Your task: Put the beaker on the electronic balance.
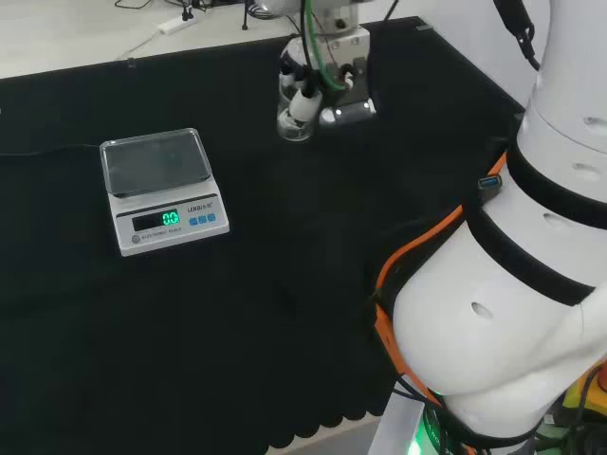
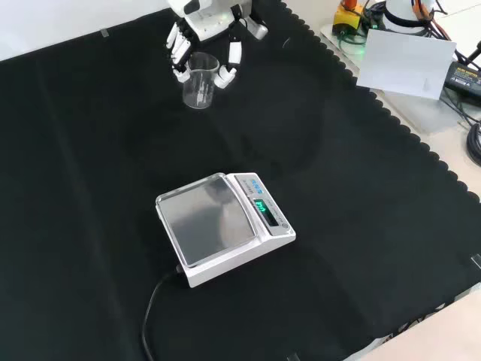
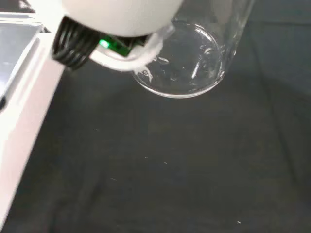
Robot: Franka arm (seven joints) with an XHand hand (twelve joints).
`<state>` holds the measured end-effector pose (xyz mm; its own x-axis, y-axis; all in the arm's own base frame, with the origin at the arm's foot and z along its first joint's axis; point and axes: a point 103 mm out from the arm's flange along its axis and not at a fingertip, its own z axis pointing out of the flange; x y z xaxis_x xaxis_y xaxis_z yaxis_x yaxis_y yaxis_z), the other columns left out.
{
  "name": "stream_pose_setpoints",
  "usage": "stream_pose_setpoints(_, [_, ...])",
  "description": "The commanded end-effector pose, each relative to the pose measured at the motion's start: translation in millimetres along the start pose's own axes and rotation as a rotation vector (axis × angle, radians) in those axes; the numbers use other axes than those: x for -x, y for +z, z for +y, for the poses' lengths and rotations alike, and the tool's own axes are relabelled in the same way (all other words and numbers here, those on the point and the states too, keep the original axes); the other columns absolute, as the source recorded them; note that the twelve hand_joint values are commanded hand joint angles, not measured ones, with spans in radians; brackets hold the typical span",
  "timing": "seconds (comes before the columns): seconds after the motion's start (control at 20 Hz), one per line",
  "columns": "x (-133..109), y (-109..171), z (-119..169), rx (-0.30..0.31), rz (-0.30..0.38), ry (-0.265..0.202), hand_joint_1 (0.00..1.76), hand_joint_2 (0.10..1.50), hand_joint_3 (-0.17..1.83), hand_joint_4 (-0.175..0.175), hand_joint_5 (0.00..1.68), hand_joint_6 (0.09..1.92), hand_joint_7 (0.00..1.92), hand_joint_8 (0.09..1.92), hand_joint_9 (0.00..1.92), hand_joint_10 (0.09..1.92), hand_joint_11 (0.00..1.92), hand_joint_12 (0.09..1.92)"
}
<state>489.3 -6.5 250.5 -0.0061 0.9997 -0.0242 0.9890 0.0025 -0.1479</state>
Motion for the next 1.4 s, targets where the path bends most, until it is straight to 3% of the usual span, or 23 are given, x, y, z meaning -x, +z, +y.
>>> stream_pose_setpoints(0.05, [-55, -46, 15, 0.027, -0.031, -0.05, 1.13, 0.53, 0.72, -0.054, 0.65, 0.99, 0.85, 0.75, 1.09, 0.6, 0.78, 1.23])
stream_pose_setpoints(0.65, [-142, -70, 44, 0.046, -0.061, -0.152, 1.13, 0.52, 0.72, -0.057, 0.67, 0.99, 0.86, 0.75, 1.11, 0.59, 0.78, 1.23])
stream_pose_setpoints(1.0, [-185, -58, 52, 0.027, -0.065, -0.197, 1.13, 0.52, 0.72, -0.058, 0.67, 0.99, 0.86, 0.74, 1.11, 0.59, 0.79, 1.23])
stream_pose_setpoints(1.4, [-211, -37, 59, -0.002, -0.063, -0.23, 1.13, 0.52, 0.72, -0.06, 0.67, 0.99, 0.86, 0.74, 1.12, 0.58, 0.79, 1.22])
